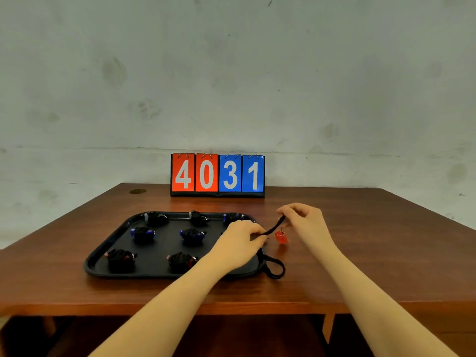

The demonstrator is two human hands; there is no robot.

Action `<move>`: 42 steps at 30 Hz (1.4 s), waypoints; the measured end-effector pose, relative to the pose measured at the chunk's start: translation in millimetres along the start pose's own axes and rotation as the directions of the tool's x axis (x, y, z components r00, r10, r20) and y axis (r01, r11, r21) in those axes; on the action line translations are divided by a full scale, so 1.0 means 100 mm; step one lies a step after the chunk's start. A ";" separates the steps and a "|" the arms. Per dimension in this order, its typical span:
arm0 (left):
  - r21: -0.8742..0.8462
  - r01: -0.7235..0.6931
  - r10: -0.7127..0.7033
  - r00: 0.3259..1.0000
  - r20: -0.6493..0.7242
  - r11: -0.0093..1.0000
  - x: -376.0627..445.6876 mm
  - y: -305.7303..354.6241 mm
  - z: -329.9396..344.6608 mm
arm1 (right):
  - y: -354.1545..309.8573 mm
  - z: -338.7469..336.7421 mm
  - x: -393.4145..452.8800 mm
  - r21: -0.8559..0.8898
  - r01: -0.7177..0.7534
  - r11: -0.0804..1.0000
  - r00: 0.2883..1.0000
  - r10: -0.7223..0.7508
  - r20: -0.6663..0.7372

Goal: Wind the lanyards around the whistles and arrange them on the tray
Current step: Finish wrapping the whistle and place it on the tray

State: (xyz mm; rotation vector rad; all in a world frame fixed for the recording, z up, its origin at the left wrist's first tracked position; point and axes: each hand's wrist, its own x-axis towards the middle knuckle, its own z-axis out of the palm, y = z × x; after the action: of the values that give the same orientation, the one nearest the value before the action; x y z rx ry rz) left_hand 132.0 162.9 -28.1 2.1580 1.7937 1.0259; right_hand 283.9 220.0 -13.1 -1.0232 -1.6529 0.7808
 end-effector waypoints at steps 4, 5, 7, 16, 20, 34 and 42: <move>-0.076 0.024 -0.025 0.999 -0.021 0.997 -0.06 0.03 -0.03 | -0.18 0.08 -0.02 0.059 0.024 0.998 0.999 -0.027 0.048; -0.100 0.043 -0.048 0.998 -0.045 0.994 -0.07 0.03 -0.05 | -0.22 0.09 -0.03 0.057 0.033 0.998 0.998 -0.036 0.054; -0.142 0.072 -0.088 0.990 -0.110 0.987 -0.06 0.02 -0.06 | -0.28 0.11 -0.05 0.065 0.058 0.996 0.996 -0.062 0.058; -0.172 0.108 -0.110 0.994 0.002 0.979 -0.01 0.02 0.01 | -0.39 0.15 -0.12 0.216 0.121 0.969 0.987 -0.141 0.082; -0.194 0.135 -0.150 0.986 -0.067 0.972 -0.02 -0.04 0.00 | -0.41 0.14 -0.11 0.260 0.094 0.961 0.995 -0.098 0.001; -0.135 0.026 -0.041 0.992 -0.117 0.991 -0.01 -0.46 -0.58 | -0.29 0.55 0.06 0.058 0.118 0.991 0.990 -0.112 -0.089; -0.154 0.034 -0.058 0.987 -0.151 0.987 0.21 -0.76 -0.74 | -0.17 0.90 0.36 -0.043 0.168 0.985 0.980 -0.172 -0.099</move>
State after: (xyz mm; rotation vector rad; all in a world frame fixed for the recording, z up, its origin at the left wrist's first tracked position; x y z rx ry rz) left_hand 28.2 180.5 -4.0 1.9872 1.7569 1.3064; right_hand 188.7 243.6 -9.5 -0.9163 -1.6461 0.5795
